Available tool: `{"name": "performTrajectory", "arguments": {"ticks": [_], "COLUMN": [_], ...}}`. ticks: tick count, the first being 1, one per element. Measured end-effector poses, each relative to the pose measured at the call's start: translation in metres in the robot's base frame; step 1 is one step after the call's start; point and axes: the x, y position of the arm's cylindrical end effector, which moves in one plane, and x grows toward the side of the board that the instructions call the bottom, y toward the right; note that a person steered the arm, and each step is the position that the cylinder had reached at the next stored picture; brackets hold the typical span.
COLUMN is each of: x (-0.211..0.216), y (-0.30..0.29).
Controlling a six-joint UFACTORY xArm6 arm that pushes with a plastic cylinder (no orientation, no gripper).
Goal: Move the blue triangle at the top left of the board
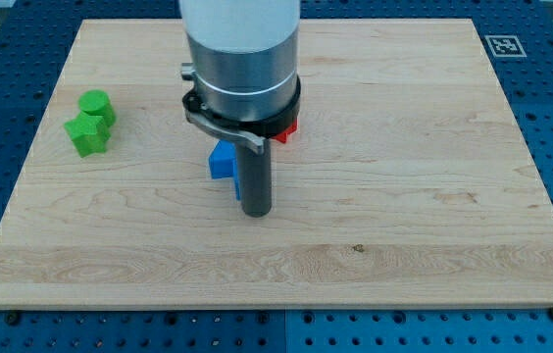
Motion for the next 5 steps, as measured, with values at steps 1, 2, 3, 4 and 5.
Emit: {"name": "performTrajectory", "arguments": {"ticks": [1, 2, 3, 4, 5], "x": [-0.019, -0.031, -0.042, -0.054, -0.072], "y": [0.003, -0.011, -0.031, -0.037, -0.055]}}
